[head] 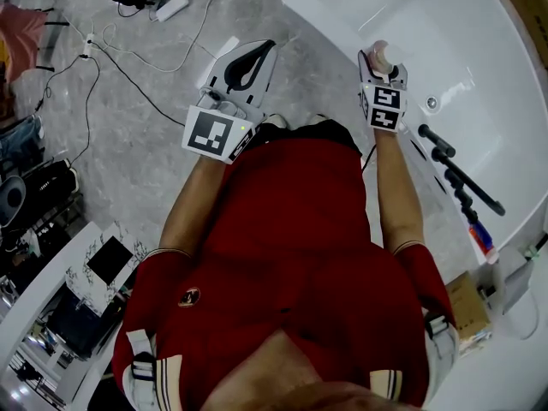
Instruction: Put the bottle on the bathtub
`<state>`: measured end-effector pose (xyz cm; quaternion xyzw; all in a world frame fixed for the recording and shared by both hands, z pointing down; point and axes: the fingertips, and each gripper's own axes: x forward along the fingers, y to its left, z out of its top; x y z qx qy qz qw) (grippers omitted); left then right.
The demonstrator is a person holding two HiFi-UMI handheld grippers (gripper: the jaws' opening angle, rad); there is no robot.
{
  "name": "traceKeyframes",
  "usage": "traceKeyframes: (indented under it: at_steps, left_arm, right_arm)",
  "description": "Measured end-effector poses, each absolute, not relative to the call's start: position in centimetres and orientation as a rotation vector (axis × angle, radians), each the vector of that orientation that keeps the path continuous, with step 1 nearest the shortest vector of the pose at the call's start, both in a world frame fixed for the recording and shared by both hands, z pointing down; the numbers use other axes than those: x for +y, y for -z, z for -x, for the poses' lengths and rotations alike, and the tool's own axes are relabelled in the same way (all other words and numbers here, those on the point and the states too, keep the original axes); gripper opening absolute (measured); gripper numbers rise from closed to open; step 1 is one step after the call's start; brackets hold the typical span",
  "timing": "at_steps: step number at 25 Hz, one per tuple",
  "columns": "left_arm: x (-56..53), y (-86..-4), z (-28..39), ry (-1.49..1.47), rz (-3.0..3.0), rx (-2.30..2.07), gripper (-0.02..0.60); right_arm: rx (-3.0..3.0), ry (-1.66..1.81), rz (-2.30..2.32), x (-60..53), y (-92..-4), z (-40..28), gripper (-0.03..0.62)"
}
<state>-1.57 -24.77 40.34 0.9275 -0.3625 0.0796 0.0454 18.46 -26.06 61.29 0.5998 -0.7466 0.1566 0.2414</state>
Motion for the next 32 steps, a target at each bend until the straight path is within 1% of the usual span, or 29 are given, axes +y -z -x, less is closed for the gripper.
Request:
traceKeyframes:
  at_steps: [20, 23, 25, 32]
  left_arm:
    - [-25.7, -41.4, 2.1, -0.307, -2.791, -1.125, 0.007]
    - [-25.5, -41.2, 2.0, -0.311, -2.798, -1.105, 0.006]
    - [-25.5, -41.0, 1.9, -0.313, -2.804, -1.087, 0.008]
    - [-25.1, -39.6, 1.7, -0.314, -2.826, -1.026, 0.008]
  right_arm:
    - [-2.038, -0.461, -1.615, -25.9, -64.2, -19.1, 0.230]
    - [-2.025, -0.483, -1.626, -25.9, -64.4, -19.1, 0.276]
    - [-2.019, -0.500, -1.635, -25.6, -64.2, -19.1, 0.289]
    - [-1.989, -0.520, -1.664, -23.7, -62.3, -19.3, 0.295]
